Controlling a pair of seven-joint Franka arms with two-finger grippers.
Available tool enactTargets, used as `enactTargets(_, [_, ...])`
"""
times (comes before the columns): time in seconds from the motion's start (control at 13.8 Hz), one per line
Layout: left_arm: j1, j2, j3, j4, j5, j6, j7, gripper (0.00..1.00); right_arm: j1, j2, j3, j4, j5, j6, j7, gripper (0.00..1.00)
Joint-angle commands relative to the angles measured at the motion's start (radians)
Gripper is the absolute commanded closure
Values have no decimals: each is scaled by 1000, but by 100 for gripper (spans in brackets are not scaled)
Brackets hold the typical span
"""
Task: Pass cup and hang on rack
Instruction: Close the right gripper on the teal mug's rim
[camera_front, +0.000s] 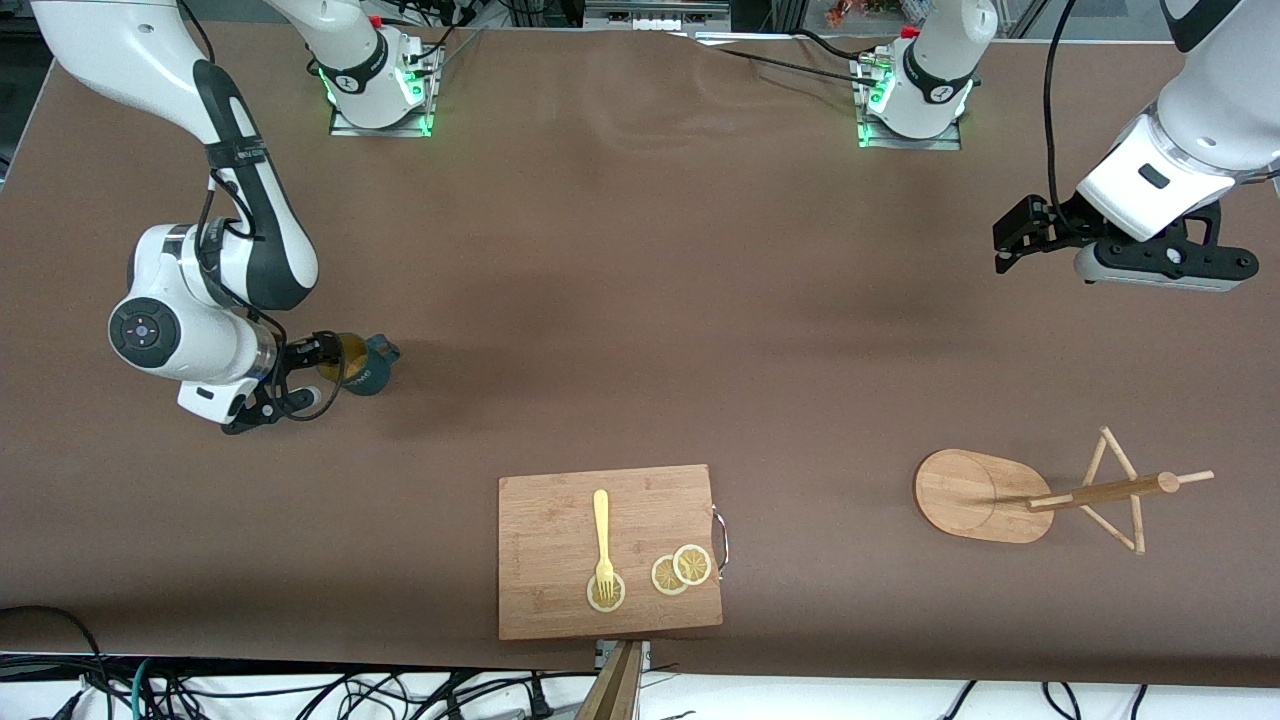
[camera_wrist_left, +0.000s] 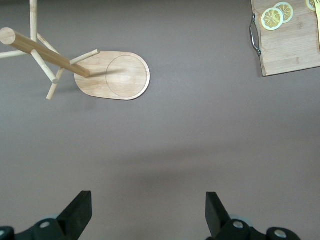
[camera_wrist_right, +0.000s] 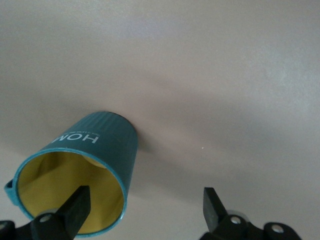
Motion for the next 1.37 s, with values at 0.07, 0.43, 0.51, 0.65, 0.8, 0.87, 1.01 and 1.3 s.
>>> enactTargets(0.07, [-2, 10, -3, 23, -2, -11, -8, 0, 1, 12, 2, -8, 15, 32, -55, 16])
enactTargets(0.43, [-3, 10, -3, 23, -2, -11, -8, 0, 4, 12, 24, -2, 15, 25, -98, 100])
enactTargets(0.51, [-3, 10, -3, 23, -2, -11, -8, 0, 4, 12, 24, -1, 15, 25, -98, 100])
enactTargets(0.65, [-3, 10, -3, 23, -2, -11, -8, 0, 4, 11, 24, 16, 16, 22, -85, 100])
enactTargets(0.8, [-3, 10, -3, 23, -2, -11, -8, 0, 2, 9, 38, 63, 19, 17, -85, 100])
enactTargets(0.87, [-3, 10, -3, 23, -2, -11, -8, 0, 5, 9, 41, 86, 22, 11, -85, 100])
enactTargets(1.01, [-3, 10, -3, 23, -2, -11, -8, 0, 17, 12, 57, 123, 82, -1, -39, 100])
enactTargets(1.3, [-3, 10, -3, 23, -2, -11, -8, 0, 118, 43, 58, 180, 96, -3, 172, 100])
